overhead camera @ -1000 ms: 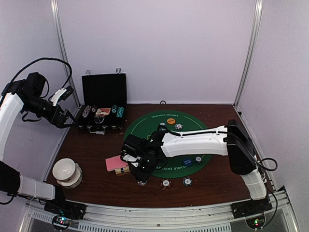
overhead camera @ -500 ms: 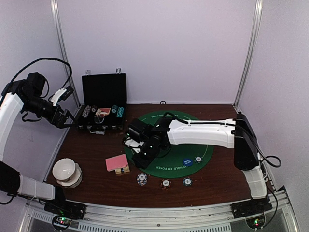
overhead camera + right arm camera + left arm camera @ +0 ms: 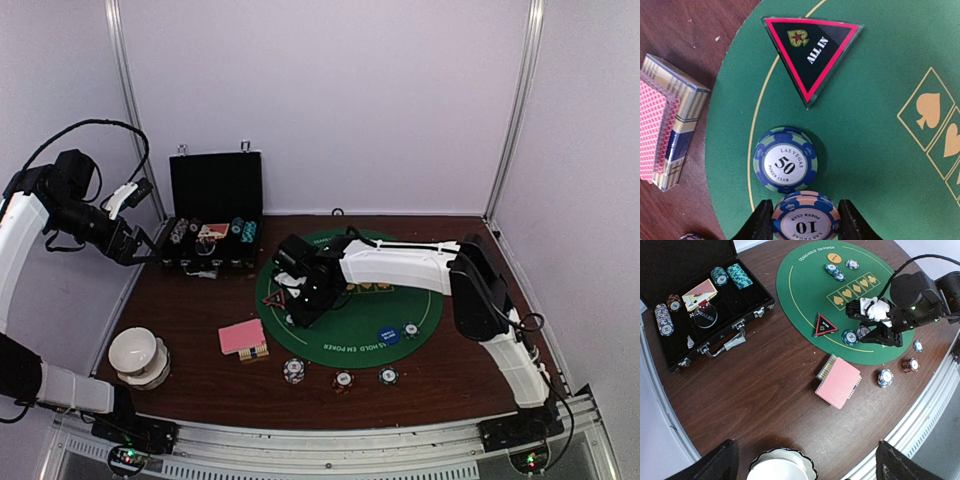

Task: Distribute texas hold em gaming equipment

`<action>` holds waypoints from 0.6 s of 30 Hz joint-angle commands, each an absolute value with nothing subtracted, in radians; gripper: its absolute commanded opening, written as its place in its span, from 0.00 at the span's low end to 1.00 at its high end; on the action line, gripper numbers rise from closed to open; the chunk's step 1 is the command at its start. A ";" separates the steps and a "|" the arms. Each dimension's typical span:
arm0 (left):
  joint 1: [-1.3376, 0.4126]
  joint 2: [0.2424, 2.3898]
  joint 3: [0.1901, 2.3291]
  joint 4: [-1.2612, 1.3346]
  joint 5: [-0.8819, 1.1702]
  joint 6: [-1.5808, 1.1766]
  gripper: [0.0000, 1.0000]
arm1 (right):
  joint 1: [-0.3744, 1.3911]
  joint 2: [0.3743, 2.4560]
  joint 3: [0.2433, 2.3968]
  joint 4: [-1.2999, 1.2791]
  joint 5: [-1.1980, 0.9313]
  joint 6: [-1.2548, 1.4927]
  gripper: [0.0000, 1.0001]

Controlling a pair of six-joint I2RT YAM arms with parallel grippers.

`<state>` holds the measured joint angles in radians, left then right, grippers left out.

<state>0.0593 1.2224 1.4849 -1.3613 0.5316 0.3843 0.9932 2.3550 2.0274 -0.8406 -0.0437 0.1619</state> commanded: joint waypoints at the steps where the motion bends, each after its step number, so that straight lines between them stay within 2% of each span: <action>1: 0.064 1.204 1.510 -1.356 0.533 0.403 0.98 | 0.997 2.356 2.024 -0.820 -0.039 0.166 0.03; 18: 0.065 1.210 1.513 -1.356 0.542 0.403 0.98 | 0.997 2.335 1.937 -0.800 -0.082 0.179 0.07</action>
<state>0.0593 1.2224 1.4849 -1.3617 0.5316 0.3885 0.9932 2.3592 1.9652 -0.7963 -0.0689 0.1646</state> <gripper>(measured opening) 0.976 0.417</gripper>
